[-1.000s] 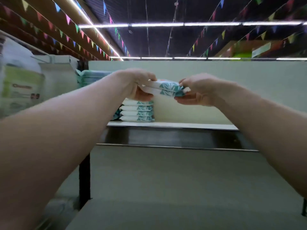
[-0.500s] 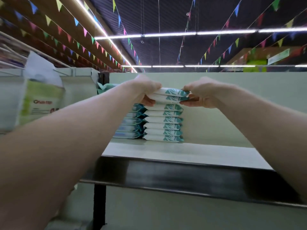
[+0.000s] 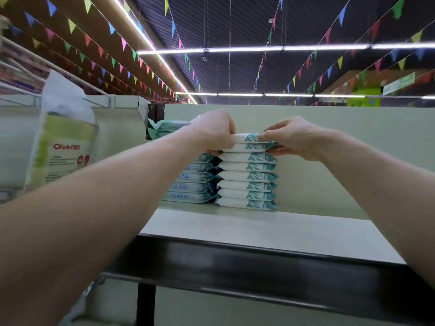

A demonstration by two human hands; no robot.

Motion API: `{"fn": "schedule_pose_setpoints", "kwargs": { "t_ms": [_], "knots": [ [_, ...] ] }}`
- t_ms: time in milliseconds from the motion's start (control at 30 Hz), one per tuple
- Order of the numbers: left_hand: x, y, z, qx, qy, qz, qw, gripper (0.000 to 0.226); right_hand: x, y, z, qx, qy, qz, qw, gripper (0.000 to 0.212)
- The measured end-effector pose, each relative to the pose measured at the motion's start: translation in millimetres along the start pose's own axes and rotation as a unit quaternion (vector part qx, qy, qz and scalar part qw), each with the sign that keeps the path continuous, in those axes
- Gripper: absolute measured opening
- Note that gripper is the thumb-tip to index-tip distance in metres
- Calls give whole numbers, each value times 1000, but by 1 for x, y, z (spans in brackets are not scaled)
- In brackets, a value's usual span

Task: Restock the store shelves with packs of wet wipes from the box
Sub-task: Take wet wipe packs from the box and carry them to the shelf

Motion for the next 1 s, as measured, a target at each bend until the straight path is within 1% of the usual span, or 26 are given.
{"fn": "schedule_pose_setpoints", "kwargs": {
  "t_ms": [67, 100, 167, 233, 300, 367, 467, 533, 633, 700, 733, 867, 933, 1000],
  "knots": [
    [0, -1, 0, 100, -58, -32, 993, 22, 0, 1, -1, -25, -22, 17, 999, 27],
    [0, -1, -1, 127, -76, -47, 988, 23, 1, 2, -1, -43, -34, 24, 998, 25],
    [2, 0, -4, 155, -75, -71, 983, 25, 2, 4, -3, -90, -50, 37, 994, 23],
    [4, 3, -5, 155, -51, -87, 983, 29, 2, 7, -2, -131, -52, 50, 989, 21],
    [5, 6, -3, 137, -31, -97, 985, 34, 0, 8, -2, -148, -36, 58, 987, 18],
    [3, 8, 0, 103, -38, -105, 988, 33, 2, 6, -2, -152, -32, 66, 986, 18],
    [4, 10, 0, 49, -57, -108, 991, 29, 4, 3, -3, -147, -57, 75, 985, 20],
    [3, 12, -1, 23, -54, -106, 993, 30, 5, 2, -3, -149, -66, 77, 984, 23],
    [-1, 13, -5, -10, -25, -106, 994, 34, 3, -1, -4, -151, -24, 75, 985, 35],
    [-2, 13, -9, 11, -3, -109, 994, 41, 0, -3, -5, -174, -6, 77, 982, 45],
    [-2, 13, -11, 28, 0, -113, 993, 44, -1, -3, -6, -199, -14, 83, 976, 47],
    [1, 12, -13, 110, -20, -149, 982, 43, -2, 3, -3, -278, -84, 114, 950, 40],
    [0, 11, -13, 152, -21, -163, 975, 39, -3, 4, -3, -308, -92, 118, 940, 38],
    [-3, 10, -13, 174, -22, -170, 970, 36, -4, 6, -5, -328, -92, 127, 931, 45]
  ]
}}
Point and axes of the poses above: each hand's wrist, its own x-axis towards the middle knuckle, its own z-axis out of the back of the hand, y = z × x, the point moved 5 cm from there along x, towards the middle knuckle, and after that the axes turned 14 degrees about -x, right-handed, at the moved point
